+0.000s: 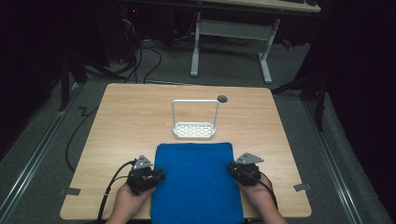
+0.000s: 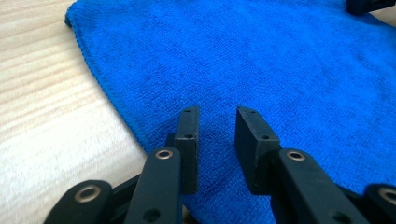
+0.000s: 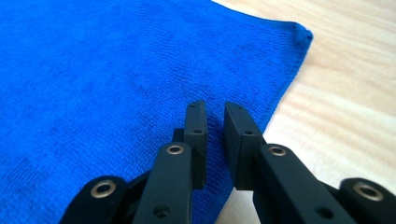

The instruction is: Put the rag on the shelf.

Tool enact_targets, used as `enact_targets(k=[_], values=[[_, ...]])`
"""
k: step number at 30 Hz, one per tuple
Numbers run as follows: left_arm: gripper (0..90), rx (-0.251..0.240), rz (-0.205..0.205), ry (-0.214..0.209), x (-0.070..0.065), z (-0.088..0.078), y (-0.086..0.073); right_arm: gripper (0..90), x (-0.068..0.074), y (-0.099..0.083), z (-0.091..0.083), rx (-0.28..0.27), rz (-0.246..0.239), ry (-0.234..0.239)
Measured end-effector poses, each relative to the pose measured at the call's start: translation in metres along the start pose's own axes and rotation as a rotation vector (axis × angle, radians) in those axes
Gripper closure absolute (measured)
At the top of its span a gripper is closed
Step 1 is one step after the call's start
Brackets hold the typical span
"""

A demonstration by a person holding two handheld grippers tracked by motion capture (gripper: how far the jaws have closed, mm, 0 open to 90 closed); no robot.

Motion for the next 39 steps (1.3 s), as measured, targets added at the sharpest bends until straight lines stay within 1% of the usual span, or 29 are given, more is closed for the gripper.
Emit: enact_targets(k=[2,5,7,8,10,14,17,18,20,22,24,26,28,30,31,33,34,35,36,37,39], values=[[72.1,0.003,-0.001,-0.006,-0.001,-0.003,-0.003,81.1,0.003,-0.003,-0.005,0.006,-0.002,0.015],[73.4,0.004,0.003,-0.015,-0.003,-0.008,-0.008,84.4,0.009,-0.007,-0.011,0.014,-0.028,0.032],[74.3,0.004,0.007,-0.020,-0.004,-0.011,-0.011,85.6,0.013,-0.011,-0.015,0.008,-0.024,0.043],[74.3,0.006,0.011,-0.021,-0.005,-0.012,-0.012,85.7,0.016,-0.012,-0.018,0.020,-0.021,0.046],[74.4,0.010,0.016,-0.028,-0.007,-0.015,-0.015,86.0,0.021,-0.015,-0.022,0.023,-0.026,0.054],[74.3,0.012,0.017,-0.042,-0.010,-0.020,-0.020,86.0,0.030,-0.022,-0.031,0.029,-0.019,0.066],[73.9,0.020,0.026,-0.046,-0.011,-0.021,-0.020,84.9,0.032,-0.025,-0.034,0.029,-0.021,0.076],[73.9,0.026,0.027,-0.050,-0.010,-0.021,-0.020,83.4,0.031,-0.024,-0.034,0.019,-0.021,0.077],[73.7,0.013,0.020,-0.056,-0.010,-0.020,-0.020,79.0,0.029,-0.023,-0.035,-0.016,-0.012,0.076],[71.5,-0.006,0.026,-0.047,-0.009,-0.019,-0.019,72.6,0.024,-0.022,-0.035,-0.044,0.005,0.072],[67.6,-0.040,0.041,-0.023,-0.007,-0.020,-0.016,70.2,0.021,-0.022,-0.036,-0.071,-0.001,0.073],[61.9,-0.091,0.046,-0.004,-0.004,-0.022,-0.013,67.9,0.018,-0.021,-0.037,-0.088,-0.014,0.065],[56.3,-0.117,0.023,0.015,0.003,-0.024,-0.010,67.6,0.017,-0.020,-0.037,-0.093,-0.017,0.065],[53.8,-0.127,0.008,0.043,0.010,-0.025,-0.008,67.9,0.016,-0.019,-0.036,-0.093,-0.024,0.062],[52.2,-0.132,-0.006,0.053,0.015,-0.025,-0.008,68.2,0.016,-0.018,-0.036,-0.096,-0.026,0.060],[53.8,-0.132,-0.052,0.095,0.025,-0.023,-0.007,68.4,0.016,-0.017,-0.036,-0.096,-0.034,0.057],[53.9,-0.136,-0.074,0.099,0.029,-0.023,-0.006,68.6,0.016,-0.017,-0.036,-0.097,-0.038,0.056],[51.7,-0.138,-0.087,0.095,0.033,-0.021,-0.004,68.6,0.015,-0.017,-0.036,-0.100,-0.042,0.054],[49.6,-0.136,-0.097,0.097,0.035,-0.019,-0.002,68.6,0.015,-0.017,-0.036,-0.099,-0.043,0.057],[49.7,-0.128,-0.105,0.101,0.037,-0.017,0.000,68.5,0.014,-0.017,-0.036,-0.097,-0.046,0.058],[50.6,-0.121,-0.099,0.097,0.039,-0.011,0.005,67.8,0.011,-0.018,-0.035,-0.098,-0.038,0.065]])
Point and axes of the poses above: each handheld gripper's, and its own axes: z roughly forward along the jaws, y roughly out of its top, x roughly to its left, the point moved 2 cm from there along z, roughly forward along the jaws, and after that the axes turned 2 degrees about -x, right-handed, at the moved point
